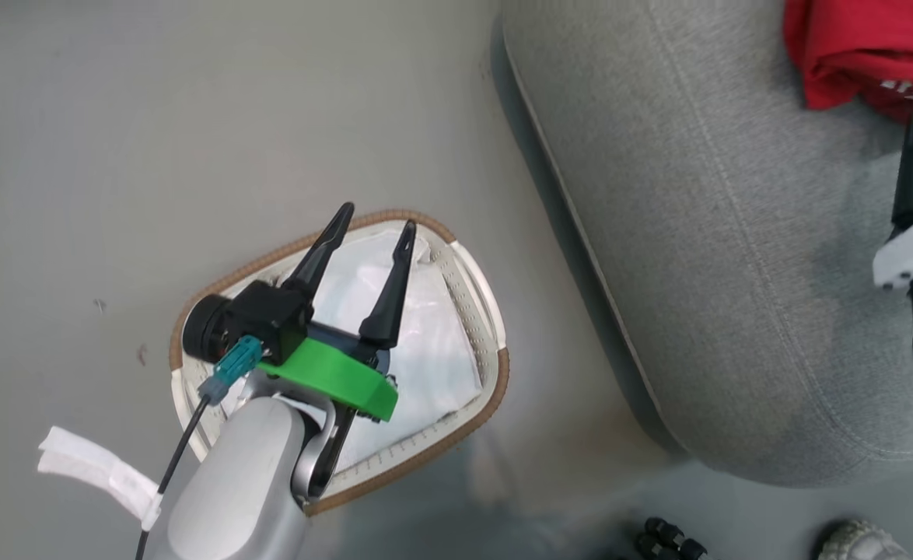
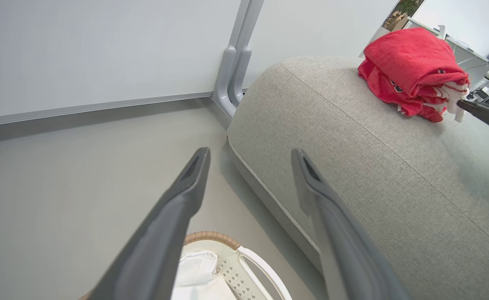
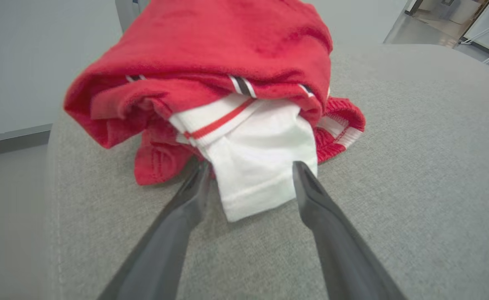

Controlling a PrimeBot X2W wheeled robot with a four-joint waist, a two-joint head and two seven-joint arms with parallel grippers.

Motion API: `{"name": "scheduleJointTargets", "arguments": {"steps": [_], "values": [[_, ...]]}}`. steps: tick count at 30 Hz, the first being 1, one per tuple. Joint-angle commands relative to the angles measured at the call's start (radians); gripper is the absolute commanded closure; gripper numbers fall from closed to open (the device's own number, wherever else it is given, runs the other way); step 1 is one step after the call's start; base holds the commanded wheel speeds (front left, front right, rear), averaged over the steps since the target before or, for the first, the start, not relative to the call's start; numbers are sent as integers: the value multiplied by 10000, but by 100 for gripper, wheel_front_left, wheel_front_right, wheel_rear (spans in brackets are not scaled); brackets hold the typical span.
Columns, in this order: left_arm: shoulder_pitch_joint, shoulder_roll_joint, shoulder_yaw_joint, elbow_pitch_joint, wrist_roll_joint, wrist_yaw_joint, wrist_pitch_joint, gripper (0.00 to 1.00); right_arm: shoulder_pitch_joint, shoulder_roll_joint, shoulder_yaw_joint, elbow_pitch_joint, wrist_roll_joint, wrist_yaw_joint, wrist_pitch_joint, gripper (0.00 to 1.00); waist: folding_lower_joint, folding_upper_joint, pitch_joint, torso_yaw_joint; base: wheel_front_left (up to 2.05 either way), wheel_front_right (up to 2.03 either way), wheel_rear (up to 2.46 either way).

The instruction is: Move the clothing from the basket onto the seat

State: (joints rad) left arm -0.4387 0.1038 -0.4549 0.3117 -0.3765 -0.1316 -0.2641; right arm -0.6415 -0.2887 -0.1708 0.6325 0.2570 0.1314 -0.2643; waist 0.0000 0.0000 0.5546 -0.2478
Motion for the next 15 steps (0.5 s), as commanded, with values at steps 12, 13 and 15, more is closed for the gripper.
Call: {"name": "scheduleJointTargets", "arguments": {"steps": [12, 13, 15], "values": [[1577, -286, 2005, -48, 677, 17, -5, 0, 1890, 717, 1042, -1478, 726, -14, 3, 0, 0, 0, -2298, 485, 0, 0, 0], [1678, -329, 2243, -56, 830, 17, -5, 0, 1974, 828, 1127, -1633, 778, -14, 1, 0, 0, 0, -2423, 608, 0, 0, 0], [1896, -393, 2668, -63, 1034, 29, -4, 0, 2101, 1139, 1266, -1868, 898, -14, 3, 0, 0, 0, -2620, 822, 0, 0, 0]]}}
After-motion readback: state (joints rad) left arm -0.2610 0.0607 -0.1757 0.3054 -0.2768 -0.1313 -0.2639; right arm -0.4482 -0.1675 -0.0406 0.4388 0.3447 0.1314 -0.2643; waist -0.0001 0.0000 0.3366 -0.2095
